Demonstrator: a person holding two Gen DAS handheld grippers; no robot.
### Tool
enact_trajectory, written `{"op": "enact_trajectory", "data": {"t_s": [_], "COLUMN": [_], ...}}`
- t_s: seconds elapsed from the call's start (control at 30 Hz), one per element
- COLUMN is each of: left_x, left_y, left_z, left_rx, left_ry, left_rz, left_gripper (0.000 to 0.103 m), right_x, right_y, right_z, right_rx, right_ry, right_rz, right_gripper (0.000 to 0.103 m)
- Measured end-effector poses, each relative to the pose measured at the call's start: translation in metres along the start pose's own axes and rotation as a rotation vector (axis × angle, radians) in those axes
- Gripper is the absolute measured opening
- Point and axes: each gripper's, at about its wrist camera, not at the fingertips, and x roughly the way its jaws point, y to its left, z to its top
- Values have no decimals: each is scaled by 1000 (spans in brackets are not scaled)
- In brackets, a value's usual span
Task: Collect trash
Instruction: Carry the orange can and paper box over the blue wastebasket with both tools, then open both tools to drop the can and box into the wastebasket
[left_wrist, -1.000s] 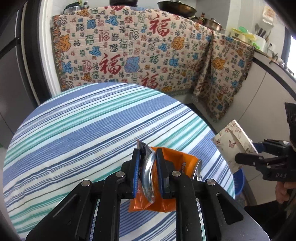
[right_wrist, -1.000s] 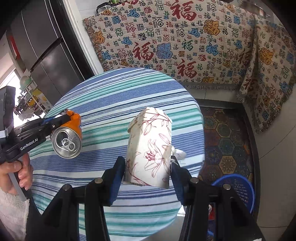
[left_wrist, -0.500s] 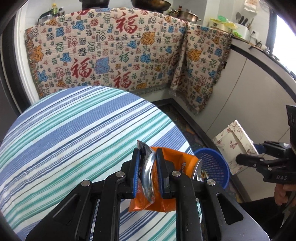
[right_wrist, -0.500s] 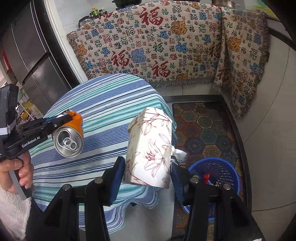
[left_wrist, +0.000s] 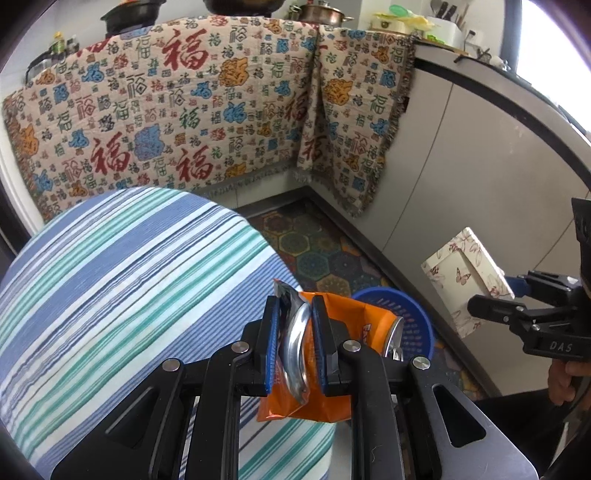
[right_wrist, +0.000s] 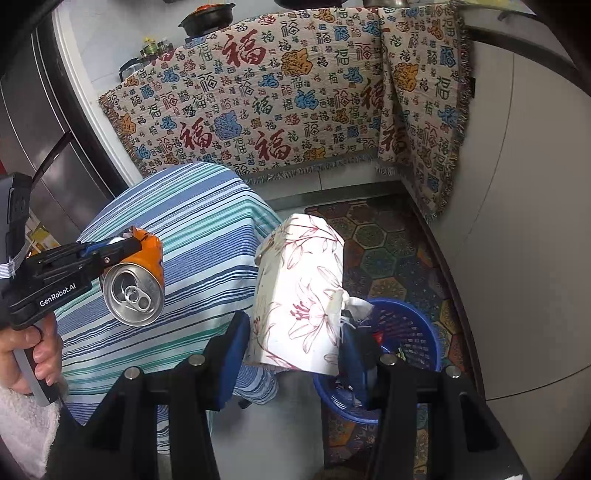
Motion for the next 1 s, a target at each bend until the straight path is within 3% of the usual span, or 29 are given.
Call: {"op": "enact_trajectory", "data": {"t_s": [0.5,1.0], "left_x": [58,113], "left_y": [-98,-138], "left_z": [15,27], "left_rx": [85,85], "left_ry": [83,144], "left_rz": [-64,-100], "left_gripper": [16,16], "right_x": [-7,14], "right_y": [-78,-135], "right_z": [-26,-41], "right_rx": [59,90], "right_ry": [39,96], "right_rz": [-118,-139], "right_gripper": [50,52]}}
